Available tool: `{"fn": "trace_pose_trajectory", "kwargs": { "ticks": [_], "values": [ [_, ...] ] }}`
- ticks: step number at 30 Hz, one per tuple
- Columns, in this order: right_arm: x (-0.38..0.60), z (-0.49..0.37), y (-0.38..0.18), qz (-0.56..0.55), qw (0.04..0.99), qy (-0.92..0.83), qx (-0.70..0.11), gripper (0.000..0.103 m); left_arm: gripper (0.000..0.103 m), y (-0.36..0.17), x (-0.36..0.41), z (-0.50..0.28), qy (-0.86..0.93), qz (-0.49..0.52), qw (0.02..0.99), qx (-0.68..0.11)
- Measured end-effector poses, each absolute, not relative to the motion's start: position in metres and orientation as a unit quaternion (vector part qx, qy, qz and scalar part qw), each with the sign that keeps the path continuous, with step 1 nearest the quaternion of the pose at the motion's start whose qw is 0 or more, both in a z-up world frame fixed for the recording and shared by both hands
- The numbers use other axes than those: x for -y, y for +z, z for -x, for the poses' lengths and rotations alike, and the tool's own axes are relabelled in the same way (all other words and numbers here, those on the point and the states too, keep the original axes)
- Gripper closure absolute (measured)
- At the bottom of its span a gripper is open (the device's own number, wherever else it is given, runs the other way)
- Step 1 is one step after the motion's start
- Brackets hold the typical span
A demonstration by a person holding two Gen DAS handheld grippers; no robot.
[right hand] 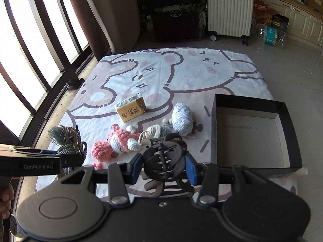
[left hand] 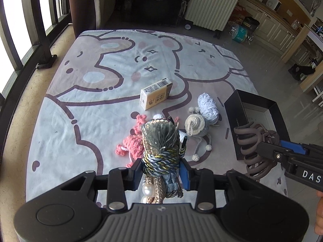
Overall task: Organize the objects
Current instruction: 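Carry the tassel and claw clip with both tools over the black box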
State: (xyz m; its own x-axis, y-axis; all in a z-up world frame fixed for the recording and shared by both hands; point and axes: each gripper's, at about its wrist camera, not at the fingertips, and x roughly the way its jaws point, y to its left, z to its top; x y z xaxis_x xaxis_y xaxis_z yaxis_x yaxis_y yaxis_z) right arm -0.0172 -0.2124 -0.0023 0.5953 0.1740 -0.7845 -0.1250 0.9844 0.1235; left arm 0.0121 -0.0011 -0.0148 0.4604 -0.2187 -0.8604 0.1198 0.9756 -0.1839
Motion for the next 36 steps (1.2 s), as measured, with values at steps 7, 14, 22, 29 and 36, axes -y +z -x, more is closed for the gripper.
{"fn": "trace_pose_trajectory", "kwargs": {
  "ticks": [7, 14, 22, 29, 36],
  "values": [
    [0.223, 0.015, 0.025, -0.04, 0.902, 0.078, -0.422, 0.057, 0.063, 0.01, 0.013, -0.014, -0.109, 0.039, 0.858, -0.5],
    [0.236, 0.014, 0.046, -0.046, 0.908, 0.07, -0.41, 0.057, 0.063, 0.033, 0.022, -0.02, -0.107, 0.035, 0.864, -0.49],
    [0.259, 0.007, 0.065, -0.039, 0.917, 0.058, -0.394, 0.057, 0.063, 0.046, 0.047, -0.036, -0.116, 0.034, 0.865, -0.487],
    [0.294, -0.005, 0.073, -0.041, 0.921, 0.039, -0.387, 0.056, 0.063, 0.054, 0.089, -0.056, -0.133, 0.018, 0.865, -0.483],
    [0.328, -0.024, 0.074, -0.047, 0.922, 0.024, -0.383, 0.057, 0.063, 0.054, 0.139, -0.077, -0.157, 0.007, 0.864, -0.479]
  ]
}}
